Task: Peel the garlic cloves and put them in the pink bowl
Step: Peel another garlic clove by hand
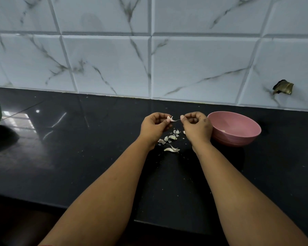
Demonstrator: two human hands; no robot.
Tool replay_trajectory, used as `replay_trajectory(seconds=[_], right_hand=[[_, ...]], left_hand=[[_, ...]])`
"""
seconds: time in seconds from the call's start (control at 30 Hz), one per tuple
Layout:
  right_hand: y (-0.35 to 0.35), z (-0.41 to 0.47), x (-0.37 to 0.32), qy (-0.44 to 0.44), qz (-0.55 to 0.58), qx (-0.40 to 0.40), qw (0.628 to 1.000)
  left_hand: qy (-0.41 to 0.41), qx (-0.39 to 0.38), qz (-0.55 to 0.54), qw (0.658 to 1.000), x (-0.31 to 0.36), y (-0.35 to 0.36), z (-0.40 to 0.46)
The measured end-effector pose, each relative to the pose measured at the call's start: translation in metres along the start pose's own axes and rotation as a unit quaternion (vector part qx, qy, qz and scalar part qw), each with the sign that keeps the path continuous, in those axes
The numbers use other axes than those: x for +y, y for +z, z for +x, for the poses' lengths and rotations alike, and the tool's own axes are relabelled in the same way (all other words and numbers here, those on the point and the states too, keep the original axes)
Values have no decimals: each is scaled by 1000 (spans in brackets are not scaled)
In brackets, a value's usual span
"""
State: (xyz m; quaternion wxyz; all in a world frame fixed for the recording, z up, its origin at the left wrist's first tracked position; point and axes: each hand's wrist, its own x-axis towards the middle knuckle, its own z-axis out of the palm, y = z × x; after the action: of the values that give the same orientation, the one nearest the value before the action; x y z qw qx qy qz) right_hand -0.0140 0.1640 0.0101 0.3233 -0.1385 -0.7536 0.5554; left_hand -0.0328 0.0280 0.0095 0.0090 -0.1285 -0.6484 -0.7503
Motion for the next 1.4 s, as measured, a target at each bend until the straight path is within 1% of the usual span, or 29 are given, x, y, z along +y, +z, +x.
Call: replay_trajectory(seconds=[0.07,0.13,0.2,0.23,0.33,0.43,0.5,0.63,0.7,0.8,1.0,1.2,1.4], right_hand=[[2,-1,-1,-11,24,-11,1000],[4,-4,-1,-21,35,-67,997],[5,-8,0,-51,19,-127,990],[6,-9,0,-64,18,-142,988],[6,-8,2,-52,49,-147,987],[5,-8,2,-31,81,-154,984],[5,-9,2,-33,93,-159,982],[4,-10,1,-29,128,-178,975],[3,-11,1,-20,165,-201,965],[-1,-10,2,14,219,-229,948],[-4,-9,2,60,296,-268,915],[-6,-8,4,71,318,-294,899],[-8,-9,2,74,293,-300,905]], left_hand=[[3,-3,14,1000,0,0,-1],[4,-5,15,1000,0,-1,-2],[5,-2,19,1000,0,-2,-2],[5,1,18,1000,0,-3,-1],[-1,-6,-1,1000,1,-4,-1],[-13,-28,-41,999,4,-4,0],[-19,-36,-65,997,4,-4,0],[-7,-47,-36,998,7,-8,1],[-4,-66,-10,998,9,-10,0],[-21,-90,-1,996,11,-11,0],[-53,-119,-44,990,14,-11,-1],[-75,-151,-62,984,15,-15,-2],[-85,-180,-37,979,15,-18,-1]])
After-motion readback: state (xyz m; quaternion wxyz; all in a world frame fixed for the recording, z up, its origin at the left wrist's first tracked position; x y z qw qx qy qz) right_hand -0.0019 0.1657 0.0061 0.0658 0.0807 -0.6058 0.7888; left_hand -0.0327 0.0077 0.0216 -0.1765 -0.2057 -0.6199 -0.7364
